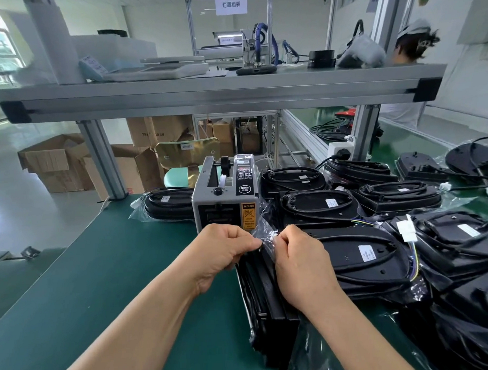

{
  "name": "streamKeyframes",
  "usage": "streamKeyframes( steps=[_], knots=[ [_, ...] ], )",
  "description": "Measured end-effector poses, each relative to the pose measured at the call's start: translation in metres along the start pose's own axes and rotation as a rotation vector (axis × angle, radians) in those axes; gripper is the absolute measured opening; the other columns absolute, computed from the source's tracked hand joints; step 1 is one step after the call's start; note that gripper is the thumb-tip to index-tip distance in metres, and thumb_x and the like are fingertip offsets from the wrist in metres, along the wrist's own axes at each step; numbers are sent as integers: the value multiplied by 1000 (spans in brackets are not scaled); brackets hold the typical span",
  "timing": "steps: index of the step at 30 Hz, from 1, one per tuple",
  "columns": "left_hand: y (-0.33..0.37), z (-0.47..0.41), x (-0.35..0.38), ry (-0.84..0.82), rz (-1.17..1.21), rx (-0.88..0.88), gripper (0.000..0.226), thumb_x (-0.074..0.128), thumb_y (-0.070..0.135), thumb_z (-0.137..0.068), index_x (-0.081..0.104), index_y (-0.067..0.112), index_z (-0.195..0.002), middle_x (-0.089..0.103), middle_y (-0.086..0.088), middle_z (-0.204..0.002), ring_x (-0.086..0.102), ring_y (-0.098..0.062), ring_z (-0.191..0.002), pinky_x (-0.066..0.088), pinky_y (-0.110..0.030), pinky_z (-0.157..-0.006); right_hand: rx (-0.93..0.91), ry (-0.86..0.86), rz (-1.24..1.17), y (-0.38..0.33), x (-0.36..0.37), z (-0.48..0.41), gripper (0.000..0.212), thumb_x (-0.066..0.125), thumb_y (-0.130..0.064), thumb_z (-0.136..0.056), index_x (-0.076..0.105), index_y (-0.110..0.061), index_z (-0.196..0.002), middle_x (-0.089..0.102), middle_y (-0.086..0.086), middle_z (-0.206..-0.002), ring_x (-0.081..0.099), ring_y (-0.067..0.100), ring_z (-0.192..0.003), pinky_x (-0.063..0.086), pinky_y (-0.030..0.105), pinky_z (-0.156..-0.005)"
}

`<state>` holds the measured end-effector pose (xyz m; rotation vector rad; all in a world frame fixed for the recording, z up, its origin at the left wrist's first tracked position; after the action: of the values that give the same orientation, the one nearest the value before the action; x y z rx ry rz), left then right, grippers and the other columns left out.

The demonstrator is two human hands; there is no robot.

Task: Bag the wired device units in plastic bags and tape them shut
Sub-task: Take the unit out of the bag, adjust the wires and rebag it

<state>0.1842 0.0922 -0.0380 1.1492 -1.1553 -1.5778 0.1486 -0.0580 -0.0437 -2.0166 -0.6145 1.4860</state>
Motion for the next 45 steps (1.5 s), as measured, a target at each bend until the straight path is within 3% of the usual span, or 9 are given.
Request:
streamKeyframes(
  steps=[4,11,17,23,28,33,37,41,45],
  knots=[
    [2,-3,3,5,-49,-10,21,77,14,-83,67,14,-65,46,5,-50,31,-6,-42,25,-16,-43,-10,7,5,1,1,-1,30,42,-32,-104,41,-29,-74,47,-13,-73,42,2,-63,26,17,-52],
    [-3,-7,3,52,-75,3,18,80,16,-79,70,13,-64,46,1,-51,32,-9,-44,26,-17,-41,-10,-6,15,0,2,-1,30,42,-34,-104,39,-31,-74,45,-14,-74,41,2,-64,26,30,-58],
    [-7,-13,3,67,-81,44,21,79,11,-80,67,12,-63,52,12,-44,41,4,-35,30,-7,-38,-22,-6,22,-2,2,-1,30,42,-32,-104,38,-31,-74,44,-15,-74,40,1,-64,25,27,-56],
    [-9,-12,4,123,-147,118,25,82,16,-78,65,18,-60,54,12,-50,43,2,-44,35,-10,-45,-29,7,27,0,3,-2,33,43,-31,-103,36,-31,-71,45,-14,-73,40,0,-64,24,16,-53],
    [-12,-12,4,179,-165,118,20,79,18,-78,63,16,-89,44,16,-45,38,-2,-43,32,-15,-46,-30,12,16,0,3,-2,31,44,-33,-103,38,-31,-73,46,-15,-74,41,-1,-64,25,14,-53],
    [-17,-13,8,226,-62,79,16,77,19,-82,65,11,-76,57,12,-50,46,2,-40,35,-12,-41,-40,25,25,0,3,-2,26,44,-32,-103,44,-28,-78,48,-14,-75,43,5,-65,27,19,-54],
    [-18,-10,10,155,-77,50,20,77,28,-84,63,13,-85,57,13,-49,46,2,-40,35,-11,-40,-41,31,3,0,1,-1,25,43,-34,-103,45,-28,-79,51,-13,-79,44,2,-65,27,14,-53],
    [-24,-7,8,83,-13,-35,24,78,27,-82,62,17,-96,56,12,-57,45,-1,-46,35,-17,-45,-50,17,-35,-5,0,1,28,45,-53,-98,49,-28,-86,57,-12,-86,50,7,-71,34,23,-59],
    [-28,-8,4,148,123,-142,7,67,14,-87,66,20,-84,51,8,-52,40,-3,-39,37,-21,-48,-24,-79,44,-9,6,2,63,48,-82,-78,50,-24,-103,56,-8,-102,56,15,-87,39,32,-67]
  ],
)
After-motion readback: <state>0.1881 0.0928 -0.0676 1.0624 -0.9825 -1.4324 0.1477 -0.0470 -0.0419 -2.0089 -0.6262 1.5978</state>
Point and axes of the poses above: each hand's wrist, its own z-axis away from the middle knuckle, its own x-axis out of the palm, y = z × x, the point moved 4 cm from there along -z, towards the middle knuckle
